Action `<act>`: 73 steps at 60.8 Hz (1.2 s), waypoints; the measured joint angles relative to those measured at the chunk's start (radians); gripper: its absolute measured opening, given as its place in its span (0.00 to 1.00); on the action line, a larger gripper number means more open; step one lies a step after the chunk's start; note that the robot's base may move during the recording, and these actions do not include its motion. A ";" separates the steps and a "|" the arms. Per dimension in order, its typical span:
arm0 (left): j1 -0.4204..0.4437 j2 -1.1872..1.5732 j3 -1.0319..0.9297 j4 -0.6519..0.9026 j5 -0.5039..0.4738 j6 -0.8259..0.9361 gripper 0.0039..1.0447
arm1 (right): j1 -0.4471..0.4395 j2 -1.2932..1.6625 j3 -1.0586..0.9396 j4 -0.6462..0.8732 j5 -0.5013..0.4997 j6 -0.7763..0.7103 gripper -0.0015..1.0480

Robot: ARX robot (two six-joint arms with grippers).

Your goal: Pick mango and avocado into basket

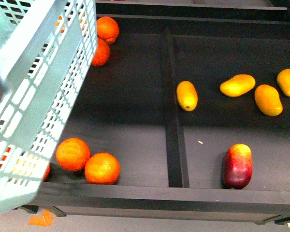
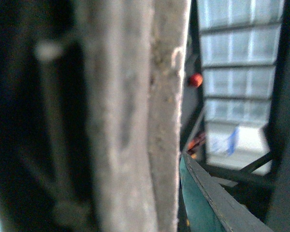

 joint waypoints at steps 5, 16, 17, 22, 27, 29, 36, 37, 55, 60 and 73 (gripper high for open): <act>-0.031 0.058 0.043 -0.006 0.062 0.205 0.28 | 0.000 0.000 0.000 0.000 0.002 0.000 0.92; -0.094 0.249 0.149 0.074 0.118 0.325 0.28 | 0.000 0.000 0.000 0.000 0.006 0.000 0.92; -0.104 0.280 0.174 0.078 0.132 0.327 0.28 | 0.000 0.000 0.000 0.000 0.006 0.000 0.92; -0.151 0.370 0.249 0.077 0.187 0.327 0.28 | 0.000 0.000 0.000 0.000 0.007 0.000 0.92; -0.189 0.426 0.294 0.077 0.232 0.315 0.28 | 0.000 0.000 0.000 0.000 0.007 0.000 0.92; -0.202 0.441 0.309 0.077 0.245 0.306 0.28 | 0.000 0.000 0.000 0.000 0.007 0.000 0.92; -0.250 0.486 0.358 0.067 0.264 0.286 0.28 | 0.000 0.000 0.000 0.000 0.007 0.000 0.92; -0.257 0.492 0.366 0.065 0.265 0.286 0.28 | 0.000 0.000 0.000 0.000 0.007 0.000 0.92; -0.293 0.509 0.386 0.064 0.269 0.303 0.28 | 0.000 0.000 0.000 0.000 0.007 0.000 0.92; -0.293 0.509 0.386 0.064 0.271 0.304 0.28 | 0.000 0.000 0.000 0.000 0.007 0.000 0.92; -0.294 0.509 0.386 0.064 0.275 0.304 0.28 | -0.042 0.196 0.111 -0.276 0.031 0.108 0.92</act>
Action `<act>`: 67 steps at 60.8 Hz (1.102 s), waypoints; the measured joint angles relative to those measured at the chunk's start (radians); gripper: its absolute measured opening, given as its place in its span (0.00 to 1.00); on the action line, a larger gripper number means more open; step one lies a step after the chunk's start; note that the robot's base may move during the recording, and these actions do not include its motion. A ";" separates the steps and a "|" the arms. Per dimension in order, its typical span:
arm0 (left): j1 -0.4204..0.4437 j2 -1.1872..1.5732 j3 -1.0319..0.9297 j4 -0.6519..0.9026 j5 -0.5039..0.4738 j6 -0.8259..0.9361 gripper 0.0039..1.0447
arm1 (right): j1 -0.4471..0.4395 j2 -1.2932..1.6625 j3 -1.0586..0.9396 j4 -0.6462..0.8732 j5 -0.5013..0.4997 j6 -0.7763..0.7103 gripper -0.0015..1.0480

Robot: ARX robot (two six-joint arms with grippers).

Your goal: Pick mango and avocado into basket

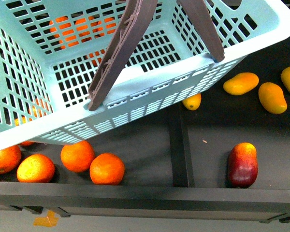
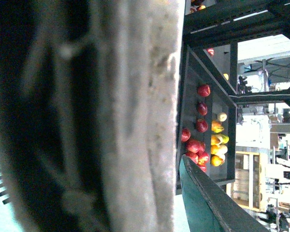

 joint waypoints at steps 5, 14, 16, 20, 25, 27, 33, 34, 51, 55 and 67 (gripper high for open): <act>-0.001 0.000 0.000 0.000 0.000 0.002 0.28 | -0.097 0.140 0.011 0.038 -0.081 0.008 0.92; -0.001 0.000 0.002 0.000 -0.005 0.003 0.28 | -0.246 0.395 0.057 0.272 -0.185 -0.038 0.92; -0.001 0.000 0.002 0.000 -0.004 0.003 0.28 | -0.277 0.478 0.075 0.346 -0.202 -0.058 0.92; -0.001 0.000 0.002 0.000 -0.004 0.002 0.28 | -0.317 0.634 0.110 0.487 -0.208 -0.099 0.92; -0.001 0.000 0.002 0.000 -0.003 0.002 0.28 | -0.349 0.858 0.172 0.662 -0.206 -0.146 0.92; -0.001 0.000 0.002 0.000 -0.003 0.003 0.28 | -0.354 0.968 0.209 0.737 -0.201 -0.178 0.92; -0.001 0.000 0.002 0.000 0.000 0.002 0.28 | -0.351 1.198 0.307 0.848 -0.208 -0.227 0.92; -0.001 0.000 0.002 0.000 0.000 0.002 0.28 | -0.349 1.247 0.331 0.861 -0.208 -0.236 0.92; -0.001 0.000 0.002 0.000 -0.002 0.003 0.28 | -0.325 1.786 0.701 0.856 -0.223 -0.329 0.92; -0.001 0.000 0.002 0.000 -0.002 0.002 0.28 | -0.317 1.891 0.795 0.827 -0.222 -0.335 0.92; -0.001 0.000 0.002 0.000 0.000 0.002 0.28 | -0.270 2.163 1.069 0.759 -0.211 -0.333 0.92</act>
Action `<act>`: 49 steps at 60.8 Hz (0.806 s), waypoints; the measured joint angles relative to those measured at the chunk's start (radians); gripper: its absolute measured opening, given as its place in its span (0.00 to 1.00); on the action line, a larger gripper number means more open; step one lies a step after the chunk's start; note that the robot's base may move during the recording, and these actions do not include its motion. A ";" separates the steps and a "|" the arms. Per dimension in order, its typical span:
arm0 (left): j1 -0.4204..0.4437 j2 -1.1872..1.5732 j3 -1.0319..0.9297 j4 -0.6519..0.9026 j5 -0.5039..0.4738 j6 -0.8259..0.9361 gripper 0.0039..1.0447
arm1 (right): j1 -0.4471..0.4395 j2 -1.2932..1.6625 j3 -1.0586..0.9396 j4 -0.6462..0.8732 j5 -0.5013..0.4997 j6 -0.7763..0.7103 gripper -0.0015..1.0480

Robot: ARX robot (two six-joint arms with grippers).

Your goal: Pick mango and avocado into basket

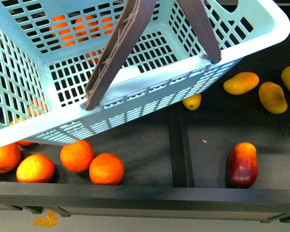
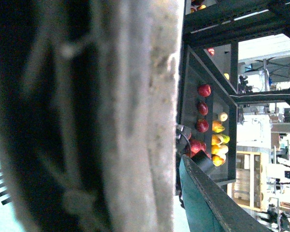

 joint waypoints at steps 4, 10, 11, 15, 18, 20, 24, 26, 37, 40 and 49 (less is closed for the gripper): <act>0.000 0.000 0.000 0.000 0.000 0.000 0.28 | 0.021 0.076 0.095 -0.019 -0.009 0.012 0.92; 0.000 0.000 0.000 0.000 0.000 0.000 0.28 | 0.042 0.161 0.218 -0.066 -0.017 0.023 0.92; 0.000 0.000 0.000 0.000 0.000 0.000 0.28 | 0.045 0.175 0.239 -0.076 -0.016 0.023 0.92; 0.000 0.000 0.000 0.000 -0.001 0.000 0.28 | 0.052 0.228 0.316 -0.117 -0.011 0.021 0.92; 0.000 0.000 0.000 0.000 -0.001 0.000 0.28 | 0.053 0.266 0.367 -0.144 -0.005 0.018 0.92; 0.000 0.000 0.000 0.000 -0.001 0.000 0.28 | 0.053 0.283 0.390 -0.155 -0.003 0.018 0.92; 0.000 0.000 0.000 0.000 -0.001 0.000 0.28 | 0.053 0.312 0.426 -0.171 0.000 0.018 0.92; 0.000 0.000 0.000 0.000 -0.001 0.000 0.28 | 0.053 0.328 0.447 -0.179 0.000 0.019 0.92; 0.000 0.000 0.000 0.000 0.000 0.000 0.28 | 0.056 0.391 0.542 -0.219 0.002 0.020 0.92; 0.000 0.000 0.000 0.000 0.000 0.000 0.28 | 0.058 0.404 0.566 -0.225 0.002 0.023 0.92; 0.000 0.000 0.000 0.000 0.000 0.000 0.28 | 0.064 0.436 0.629 -0.253 0.000 0.027 0.92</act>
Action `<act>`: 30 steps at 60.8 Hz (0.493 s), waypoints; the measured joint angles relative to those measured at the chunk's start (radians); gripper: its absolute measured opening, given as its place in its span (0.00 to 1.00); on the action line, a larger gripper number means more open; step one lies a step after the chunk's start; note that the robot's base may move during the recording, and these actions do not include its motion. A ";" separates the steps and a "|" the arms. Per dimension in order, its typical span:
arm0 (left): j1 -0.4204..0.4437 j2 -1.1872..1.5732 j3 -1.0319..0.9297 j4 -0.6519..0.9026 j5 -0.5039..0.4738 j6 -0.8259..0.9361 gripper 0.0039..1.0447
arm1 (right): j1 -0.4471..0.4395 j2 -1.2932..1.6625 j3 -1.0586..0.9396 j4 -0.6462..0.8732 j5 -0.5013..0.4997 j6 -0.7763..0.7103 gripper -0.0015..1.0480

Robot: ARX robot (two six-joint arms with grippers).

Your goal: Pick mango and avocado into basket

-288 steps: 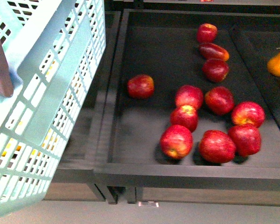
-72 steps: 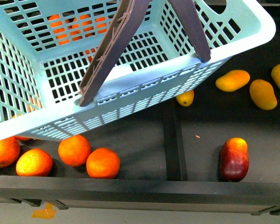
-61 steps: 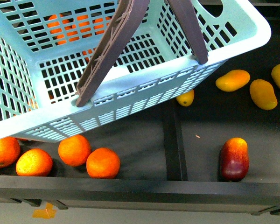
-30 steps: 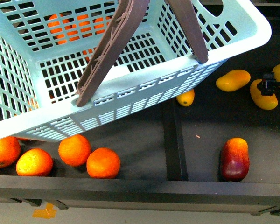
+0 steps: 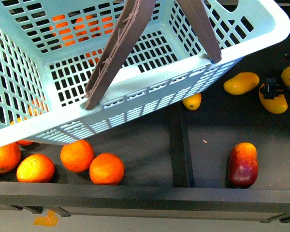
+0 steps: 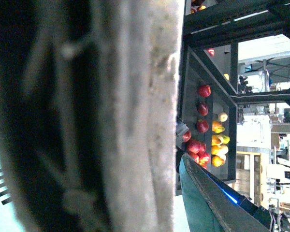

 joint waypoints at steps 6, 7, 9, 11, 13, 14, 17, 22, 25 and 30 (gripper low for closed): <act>0.000 0.000 0.000 0.000 0.000 0.000 0.28 | 0.005 0.021 0.037 -0.019 0.000 0.003 0.92; 0.000 0.000 0.000 0.000 0.000 0.000 0.28 | 0.005 0.024 0.042 -0.021 0.000 0.003 0.92; 0.000 0.000 0.000 0.000 0.000 0.000 0.28 | 0.006 0.033 0.054 -0.027 0.001 0.005 0.92; 0.000 0.000 0.000 0.000 0.000 0.000 0.28 | 0.006 0.037 0.062 -0.031 0.001 0.006 0.92; 0.000 0.000 0.000 0.000 0.000 0.000 0.28 | 0.008 0.046 0.073 -0.039 0.000 0.010 0.92; 0.000 0.000 0.000 0.000 0.000 0.000 0.28 | 0.008 0.049 0.077 -0.042 0.000 0.011 0.92; 0.000 0.000 0.000 0.000 0.000 0.000 0.28 | 0.011 0.061 0.094 -0.051 0.002 0.015 0.92; 0.000 0.000 0.000 0.000 0.000 0.000 0.28 | 0.013 0.073 0.113 -0.065 0.003 0.016 0.92; 0.000 0.000 0.000 0.000 0.000 0.000 0.28 | 0.015 0.081 0.125 -0.072 0.004 0.017 0.92; 0.000 0.000 0.000 0.000 0.000 0.000 0.28 | 0.018 0.088 0.141 -0.081 0.006 0.020 0.88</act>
